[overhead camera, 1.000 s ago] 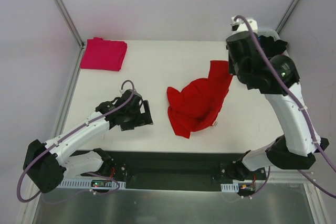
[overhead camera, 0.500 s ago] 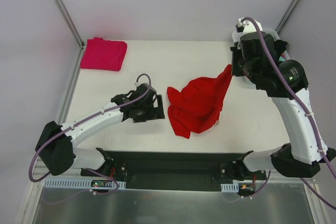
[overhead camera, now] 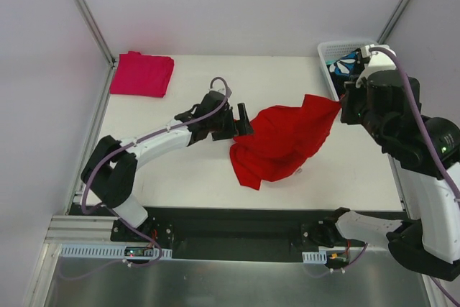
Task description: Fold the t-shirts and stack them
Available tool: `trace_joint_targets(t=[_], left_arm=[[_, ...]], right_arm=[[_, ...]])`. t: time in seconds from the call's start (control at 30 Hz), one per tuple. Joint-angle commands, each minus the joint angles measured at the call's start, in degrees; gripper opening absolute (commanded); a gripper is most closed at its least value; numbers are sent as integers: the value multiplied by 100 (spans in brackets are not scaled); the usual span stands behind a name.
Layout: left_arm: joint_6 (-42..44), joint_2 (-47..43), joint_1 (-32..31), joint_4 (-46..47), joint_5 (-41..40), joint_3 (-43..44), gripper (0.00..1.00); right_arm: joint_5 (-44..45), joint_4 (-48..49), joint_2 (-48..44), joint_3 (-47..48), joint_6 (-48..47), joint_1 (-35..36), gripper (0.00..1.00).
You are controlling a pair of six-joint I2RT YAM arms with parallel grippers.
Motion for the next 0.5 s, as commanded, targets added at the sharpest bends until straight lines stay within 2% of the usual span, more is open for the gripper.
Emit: trace_joint_targets(t=[0.0,0.27,0.47], left_arm=[[-156,465,136,453,305,278,98],[-156,747,662,366,436,286,98],[-138,1159,786,339,498,620,96]], right_arm=[[229,-180,-157,57,-10,-33,1],[150,-267,-228,22,-1,-24,1],[185,-329,-254,31,-54,-24,1]])
